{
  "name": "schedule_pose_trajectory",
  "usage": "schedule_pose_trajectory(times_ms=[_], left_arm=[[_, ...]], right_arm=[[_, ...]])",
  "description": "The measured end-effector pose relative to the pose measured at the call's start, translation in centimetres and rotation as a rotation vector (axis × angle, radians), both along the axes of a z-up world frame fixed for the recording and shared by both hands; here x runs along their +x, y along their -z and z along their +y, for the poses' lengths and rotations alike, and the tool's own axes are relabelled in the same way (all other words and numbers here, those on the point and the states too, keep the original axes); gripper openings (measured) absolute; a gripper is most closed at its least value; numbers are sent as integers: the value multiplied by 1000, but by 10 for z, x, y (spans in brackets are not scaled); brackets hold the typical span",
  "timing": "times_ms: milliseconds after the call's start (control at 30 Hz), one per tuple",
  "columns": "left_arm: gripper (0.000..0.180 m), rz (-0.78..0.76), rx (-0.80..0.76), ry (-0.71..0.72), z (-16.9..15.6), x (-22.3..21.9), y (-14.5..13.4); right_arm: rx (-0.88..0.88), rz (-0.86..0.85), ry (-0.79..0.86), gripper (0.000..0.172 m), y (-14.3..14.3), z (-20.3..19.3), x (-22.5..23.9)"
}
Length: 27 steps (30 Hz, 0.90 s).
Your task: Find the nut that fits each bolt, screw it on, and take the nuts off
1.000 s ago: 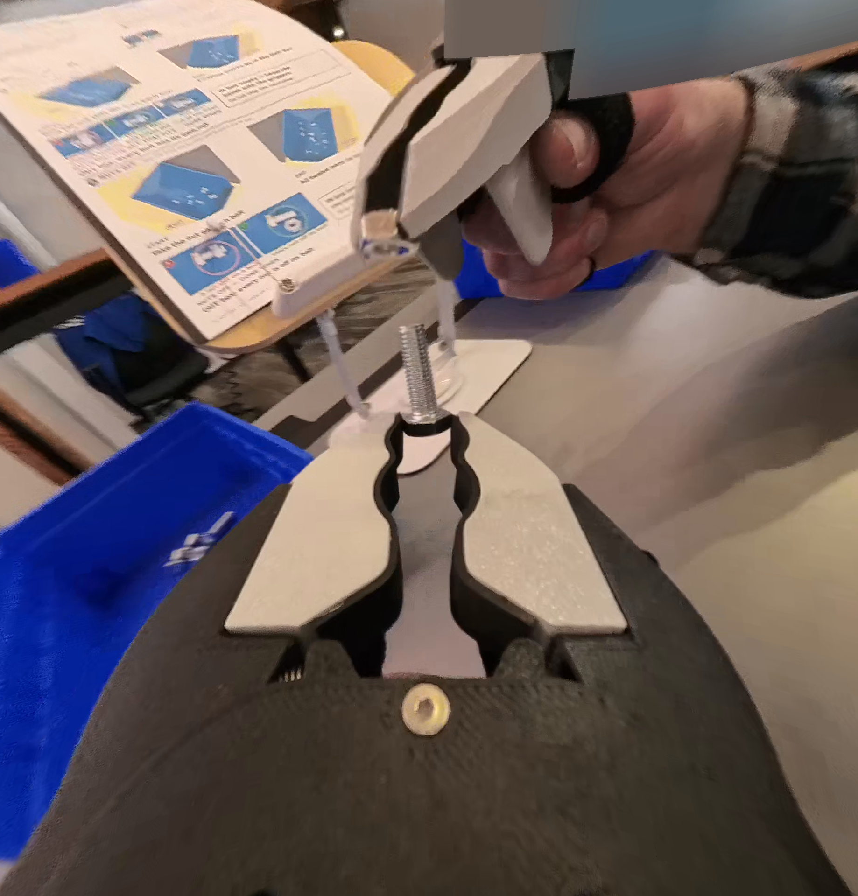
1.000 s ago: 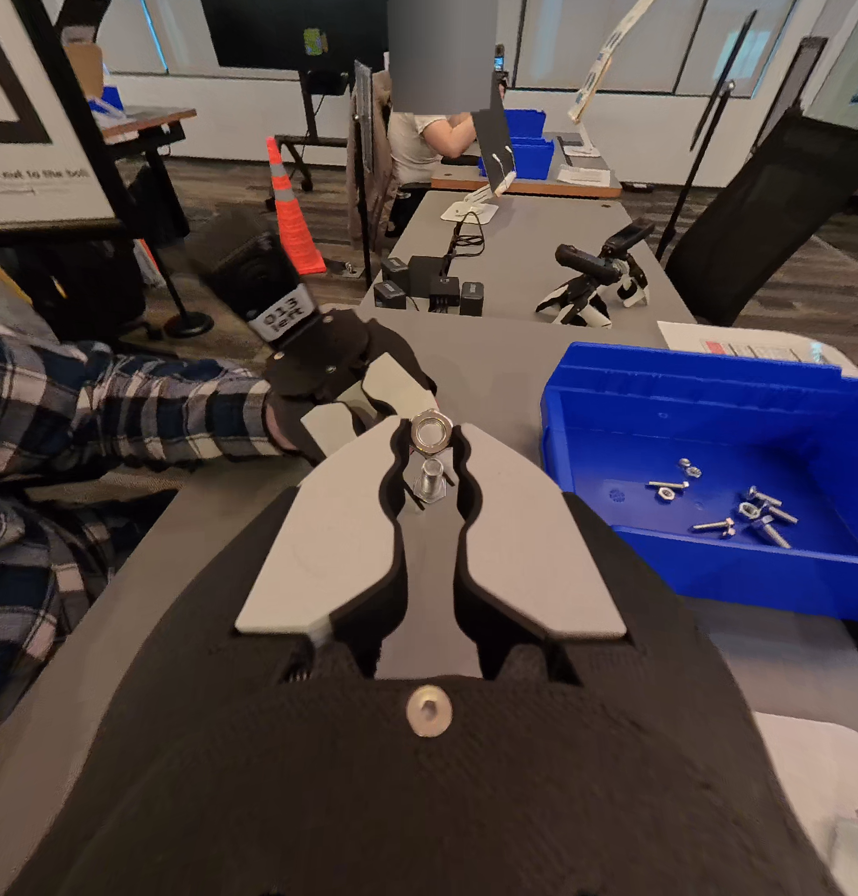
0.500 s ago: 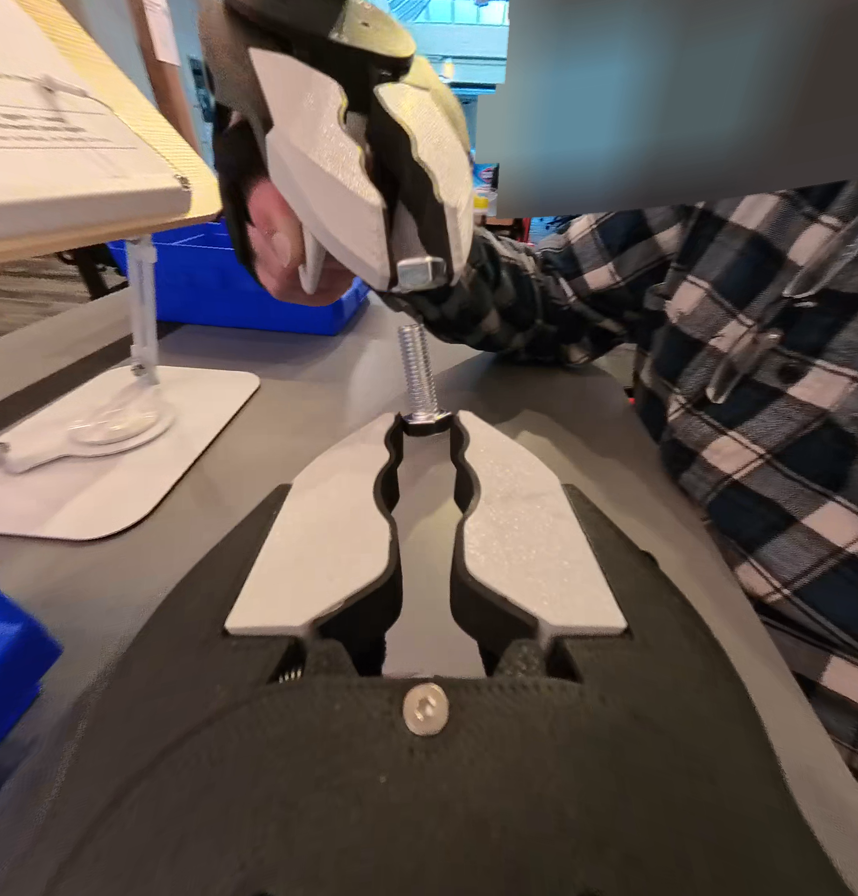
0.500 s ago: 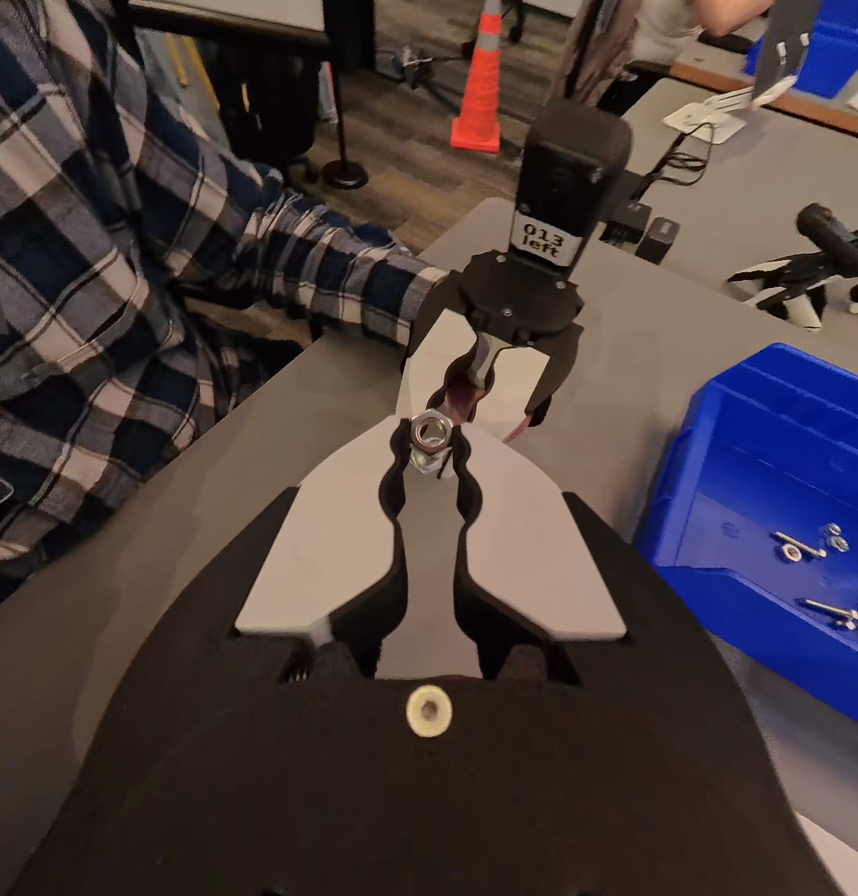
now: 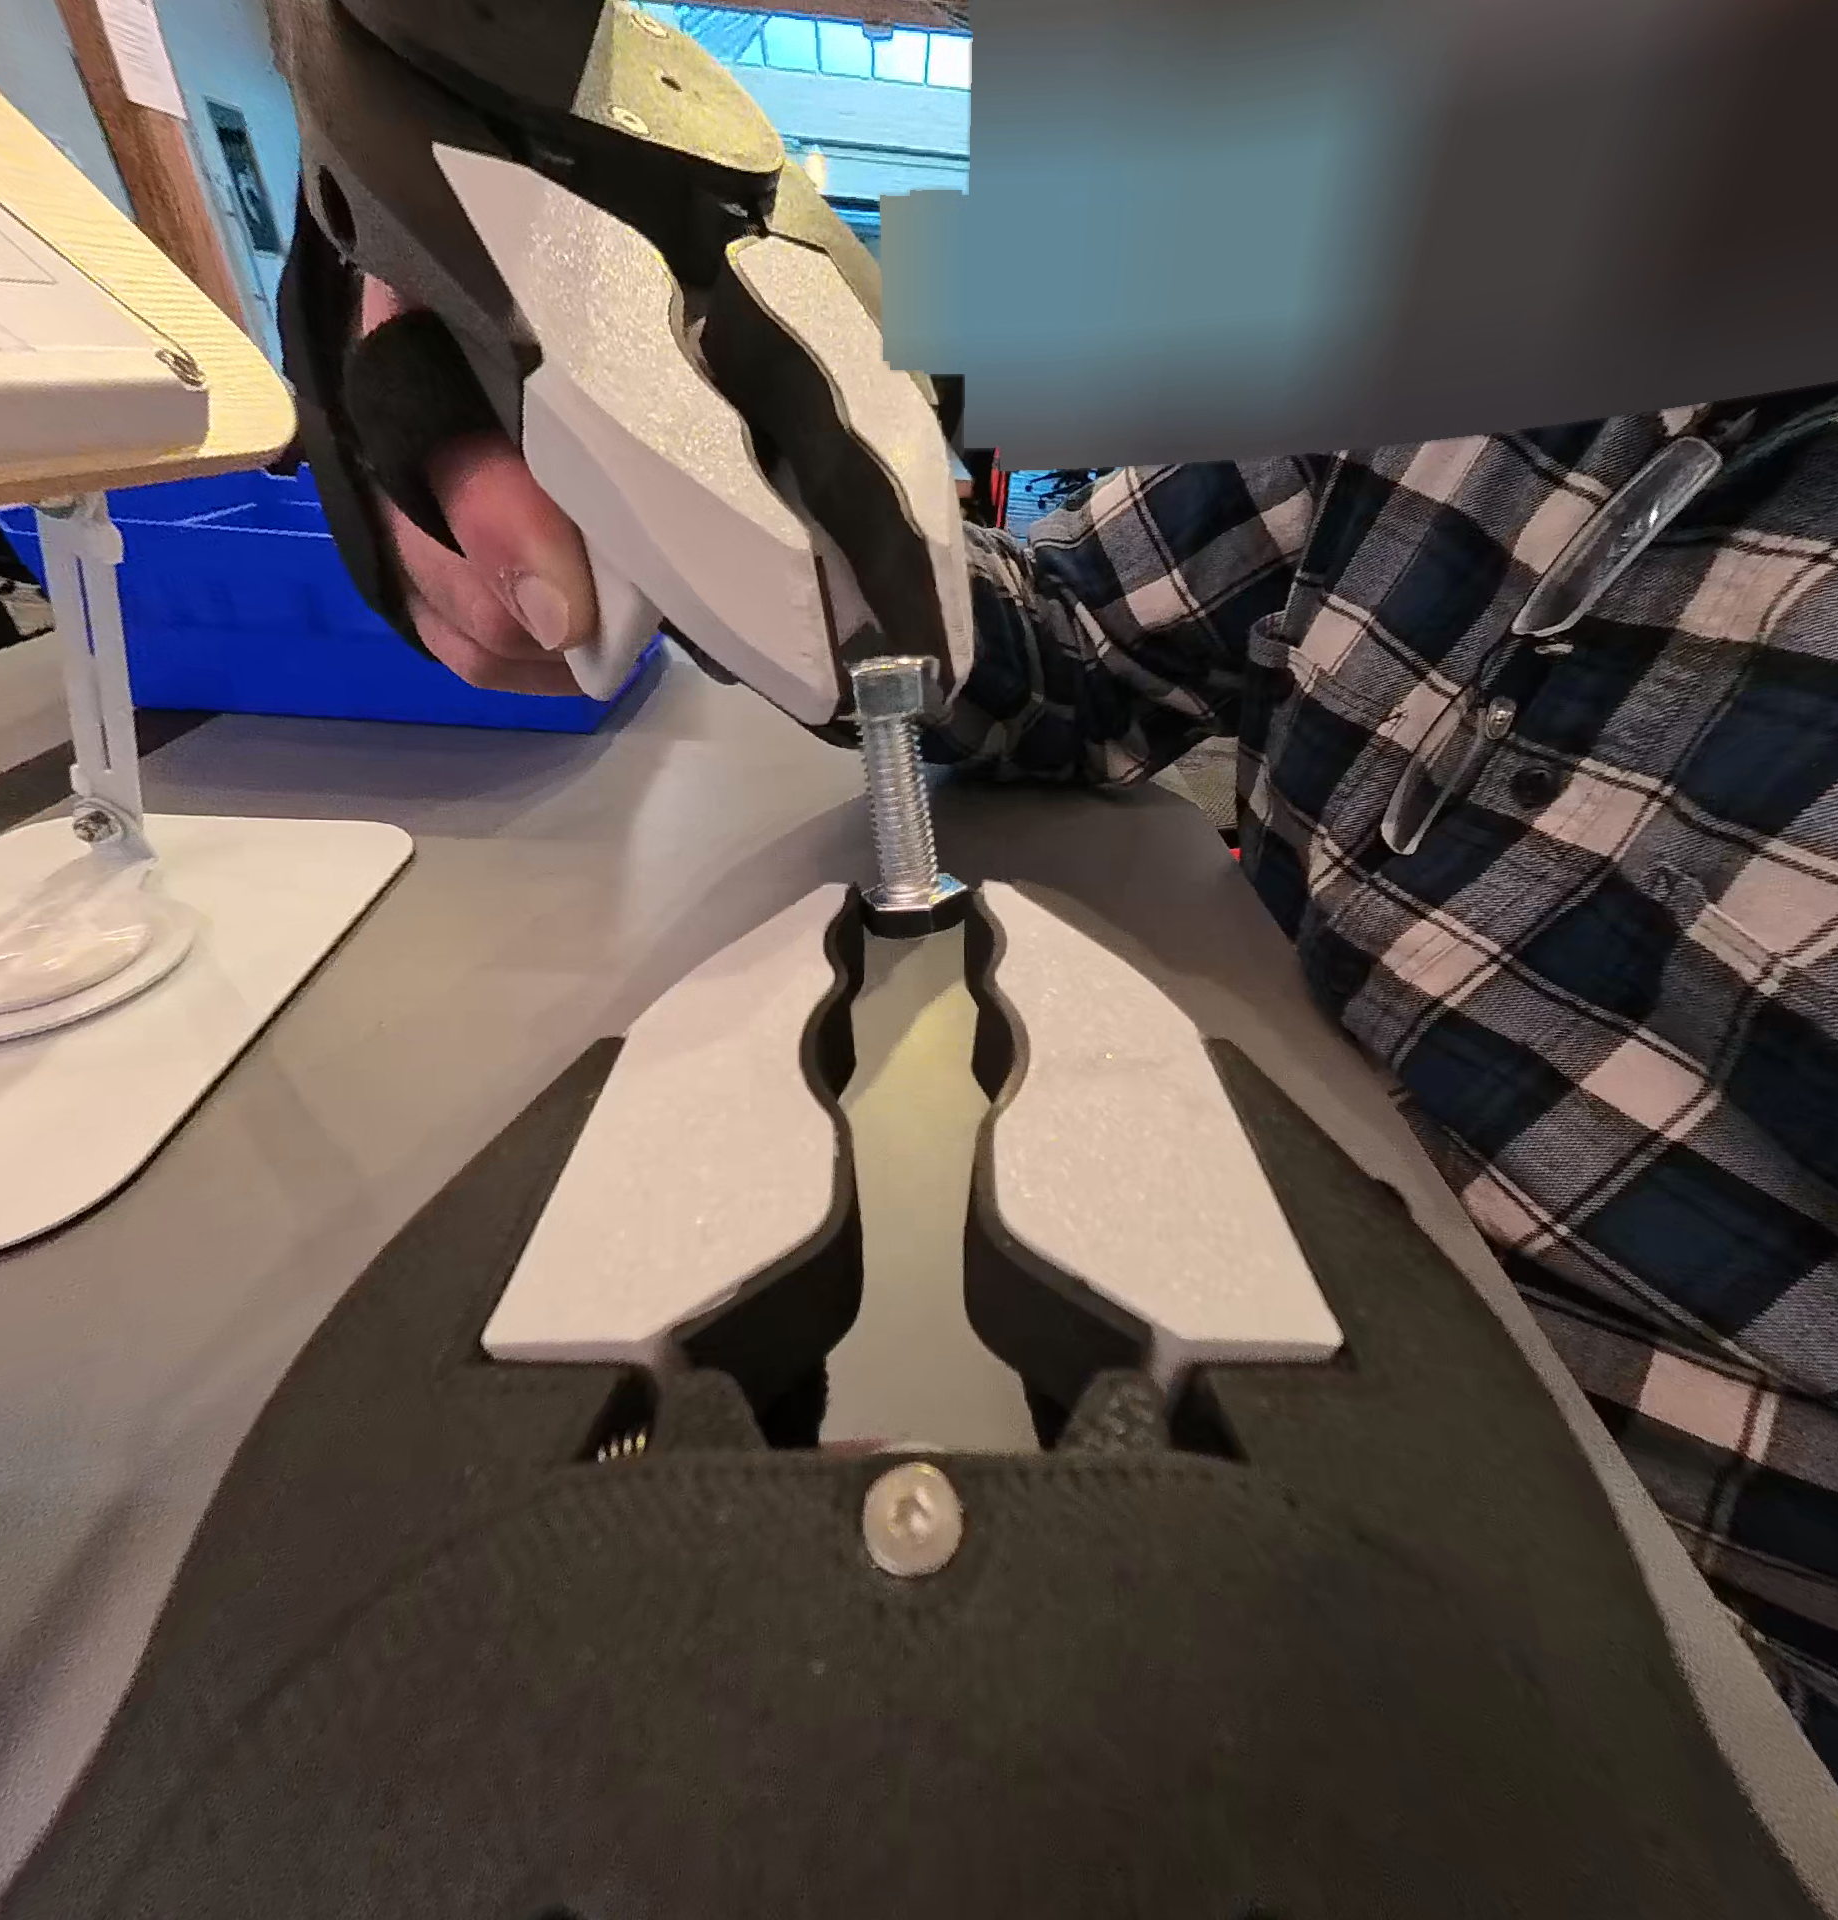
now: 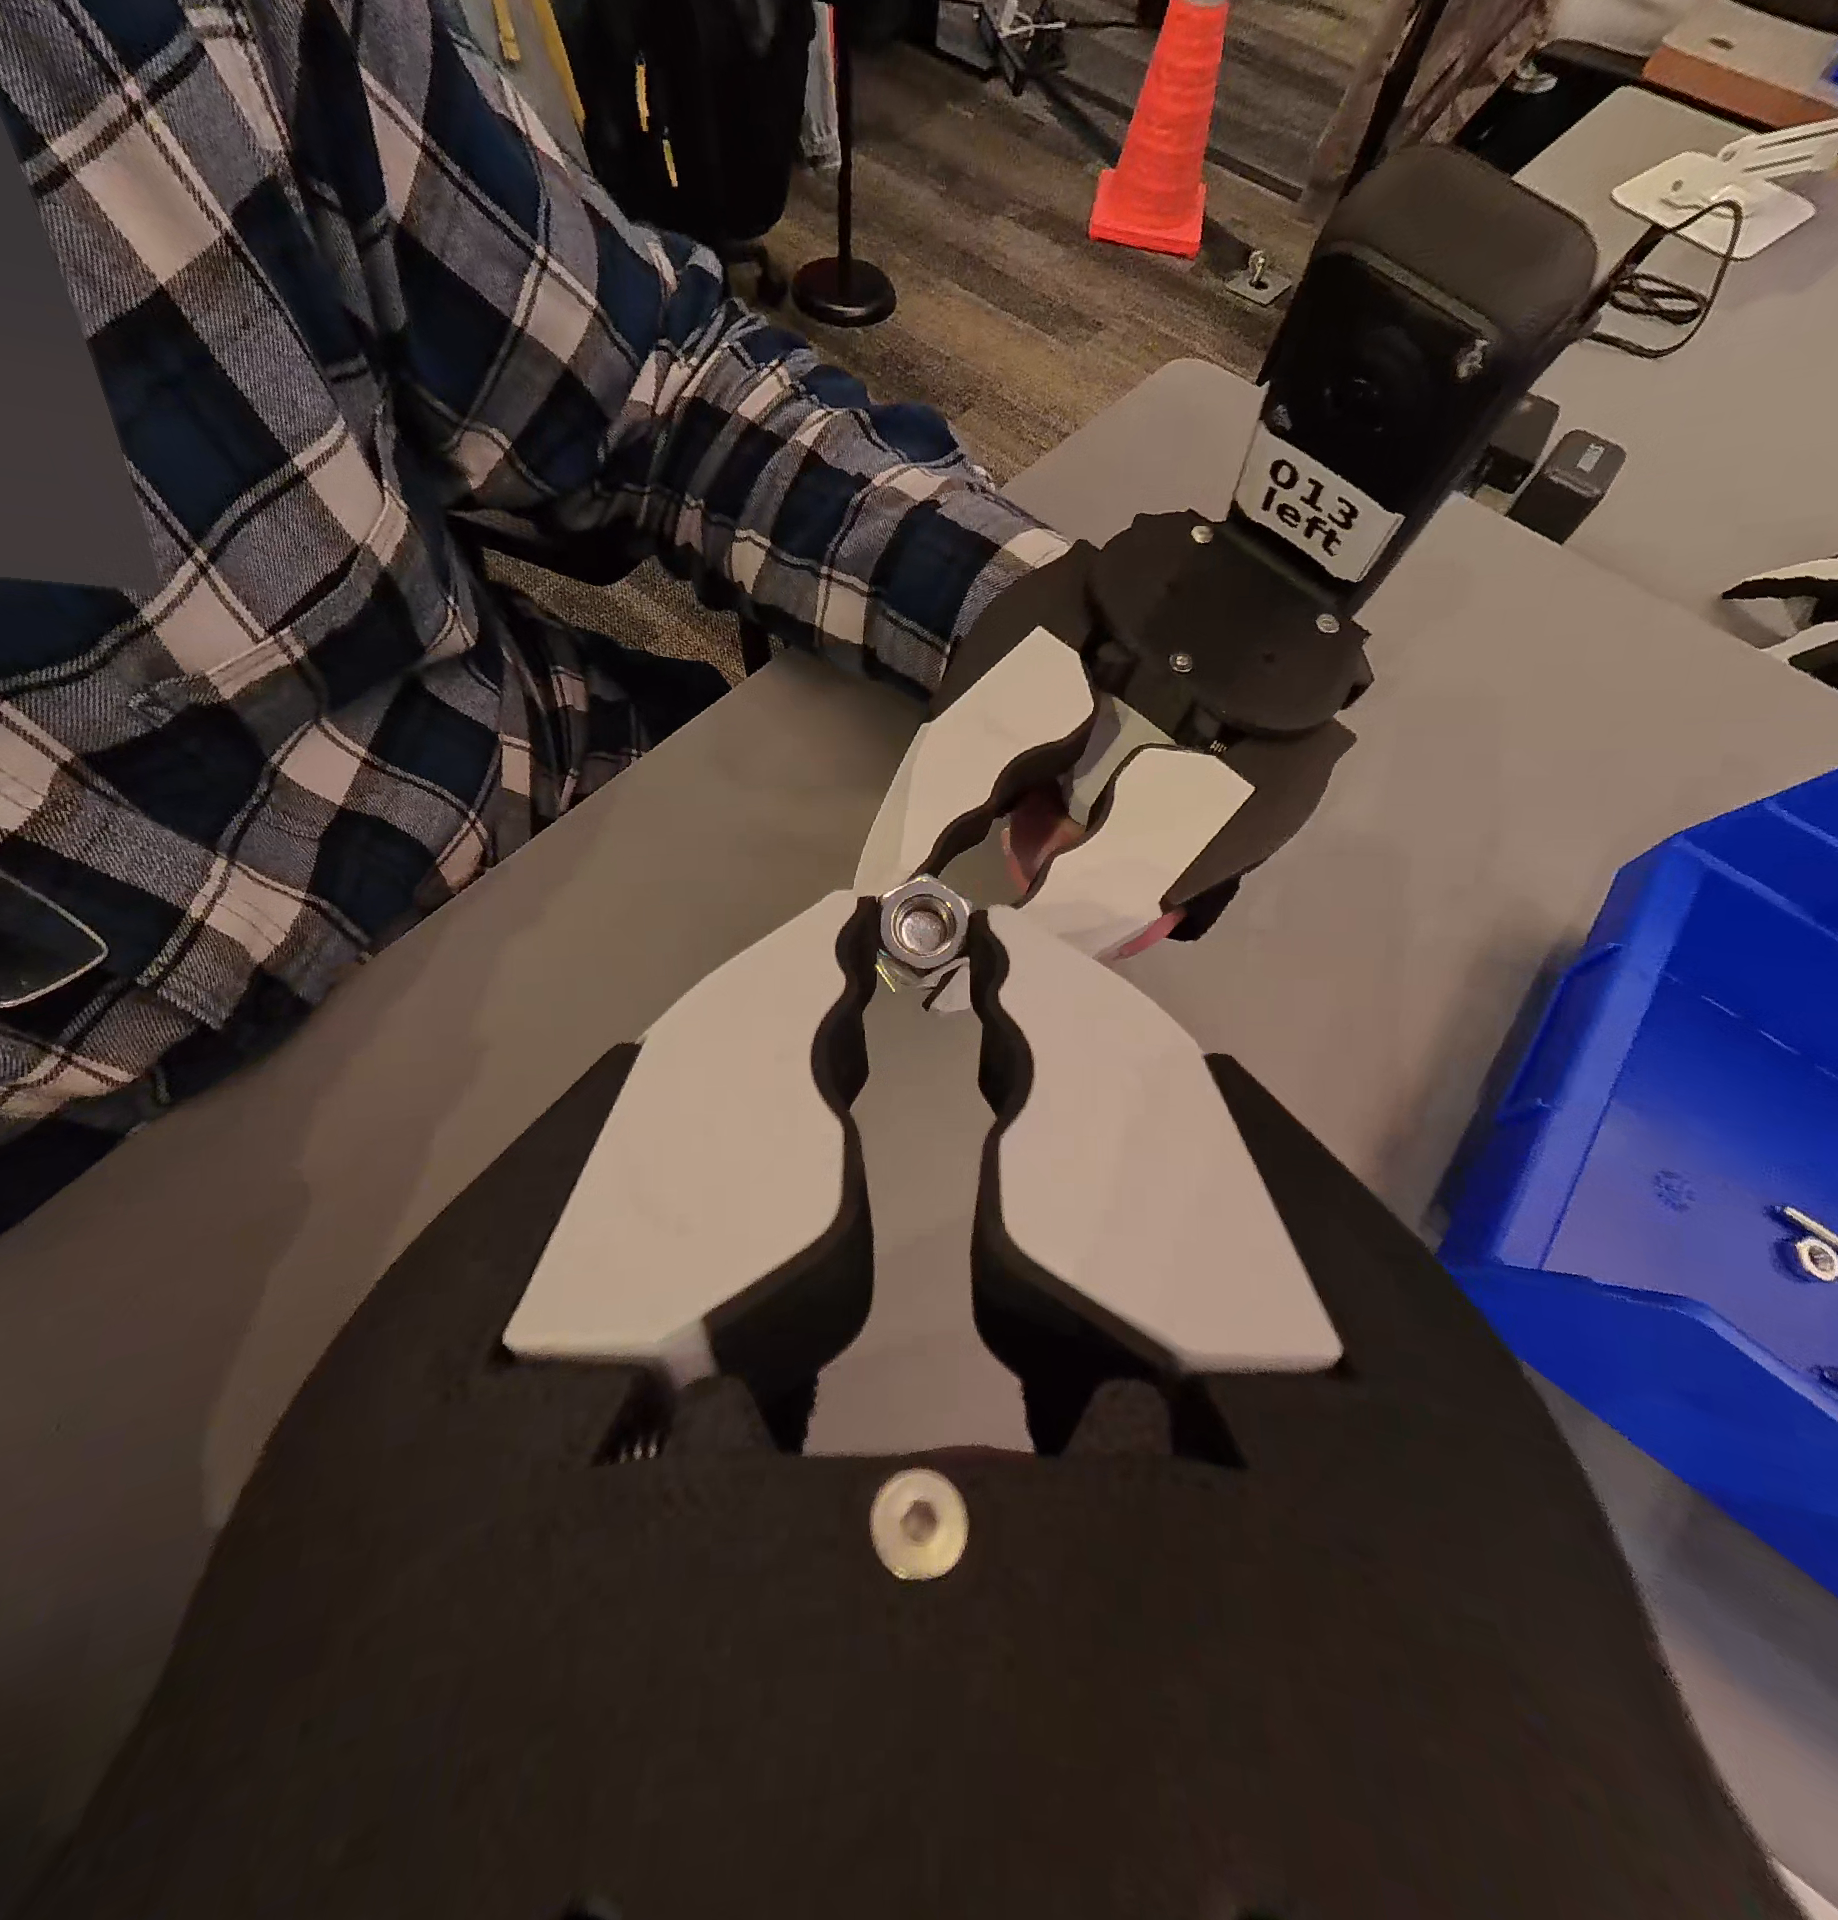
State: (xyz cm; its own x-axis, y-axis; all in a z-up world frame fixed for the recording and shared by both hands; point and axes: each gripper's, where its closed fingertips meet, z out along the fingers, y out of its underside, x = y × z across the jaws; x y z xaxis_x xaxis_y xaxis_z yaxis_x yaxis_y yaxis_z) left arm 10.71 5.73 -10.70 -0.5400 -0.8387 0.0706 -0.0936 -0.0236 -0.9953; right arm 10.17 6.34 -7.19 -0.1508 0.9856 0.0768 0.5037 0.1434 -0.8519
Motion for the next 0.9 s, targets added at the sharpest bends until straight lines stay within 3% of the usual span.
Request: schedule_pose_trajectory(times_ms=[433, 900], left_arm=[[17, 14, 145, -237, 32, 8, 5], [18, 50, 291, -398, 52, 13, 12]], right_arm=[[-27, 4, 146, 17, 3, 29, 5], [-10, -33, 252, 17, 10, 47, 7]])
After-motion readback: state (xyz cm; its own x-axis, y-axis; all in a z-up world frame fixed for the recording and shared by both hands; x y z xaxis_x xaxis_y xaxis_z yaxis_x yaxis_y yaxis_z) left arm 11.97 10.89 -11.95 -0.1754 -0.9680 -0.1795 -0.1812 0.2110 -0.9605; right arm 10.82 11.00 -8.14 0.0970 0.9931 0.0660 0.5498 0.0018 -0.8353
